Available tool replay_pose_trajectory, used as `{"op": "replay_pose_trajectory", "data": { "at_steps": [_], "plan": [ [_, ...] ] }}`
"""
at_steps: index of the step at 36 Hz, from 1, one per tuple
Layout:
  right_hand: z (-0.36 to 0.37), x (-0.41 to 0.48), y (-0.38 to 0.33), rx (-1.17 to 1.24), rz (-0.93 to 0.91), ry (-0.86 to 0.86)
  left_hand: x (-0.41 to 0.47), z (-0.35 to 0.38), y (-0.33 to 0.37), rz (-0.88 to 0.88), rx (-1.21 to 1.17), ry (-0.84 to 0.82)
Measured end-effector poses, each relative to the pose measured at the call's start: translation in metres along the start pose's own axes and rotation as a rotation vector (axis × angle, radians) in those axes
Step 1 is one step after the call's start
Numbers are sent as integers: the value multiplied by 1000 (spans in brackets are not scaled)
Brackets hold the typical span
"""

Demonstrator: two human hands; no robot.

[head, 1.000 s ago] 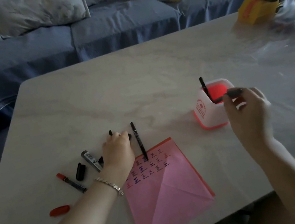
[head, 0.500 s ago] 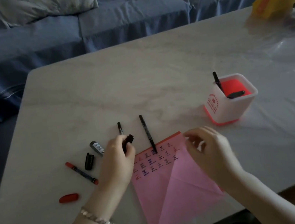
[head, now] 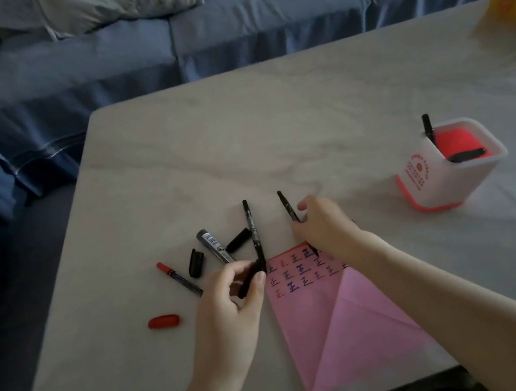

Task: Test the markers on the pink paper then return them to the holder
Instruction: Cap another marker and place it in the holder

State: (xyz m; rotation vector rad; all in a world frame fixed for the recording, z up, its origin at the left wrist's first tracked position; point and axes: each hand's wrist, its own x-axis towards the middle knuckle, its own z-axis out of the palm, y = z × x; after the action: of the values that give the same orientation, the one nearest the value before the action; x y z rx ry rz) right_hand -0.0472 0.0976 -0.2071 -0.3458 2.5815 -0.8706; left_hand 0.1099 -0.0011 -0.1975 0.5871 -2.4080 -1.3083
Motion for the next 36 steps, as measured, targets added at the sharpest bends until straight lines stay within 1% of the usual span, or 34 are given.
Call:
{"op": "replay_pose_trajectory", "data": {
  "at_steps": [3,6,10,12,14,16,18,22,27,36],
  "plan": [
    [-12,-14,8,266,-22,6,-2,5,6,-24,-67,-37],
    [-27,-34,21,534,5,35,-4,10,13,-50,-140,-90],
    [-46,-73,31,964,-15,127,-7,19,22,-76,-220,-114],
    [-54,-91,35,1109,-58,166,-9,23,25,-72,-229,-128],
    [-57,-105,38,1190,-102,186,-11,26,29,-48,-212,-149],
    [-57,-114,41,1216,-130,193,-14,28,32,-28,-190,-158],
    [-56,-118,40,1188,-159,210,-15,29,35,-9,-159,-159],
    [-53,-119,40,1164,-135,265,-17,28,38,-5,-162,-158],
    [-50,-119,33,1147,-156,225,-17,26,37,-14,-164,-163],
    [-49,-121,32,1142,-108,203,-18,26,36,-28,-161,-166]
  ]
}}
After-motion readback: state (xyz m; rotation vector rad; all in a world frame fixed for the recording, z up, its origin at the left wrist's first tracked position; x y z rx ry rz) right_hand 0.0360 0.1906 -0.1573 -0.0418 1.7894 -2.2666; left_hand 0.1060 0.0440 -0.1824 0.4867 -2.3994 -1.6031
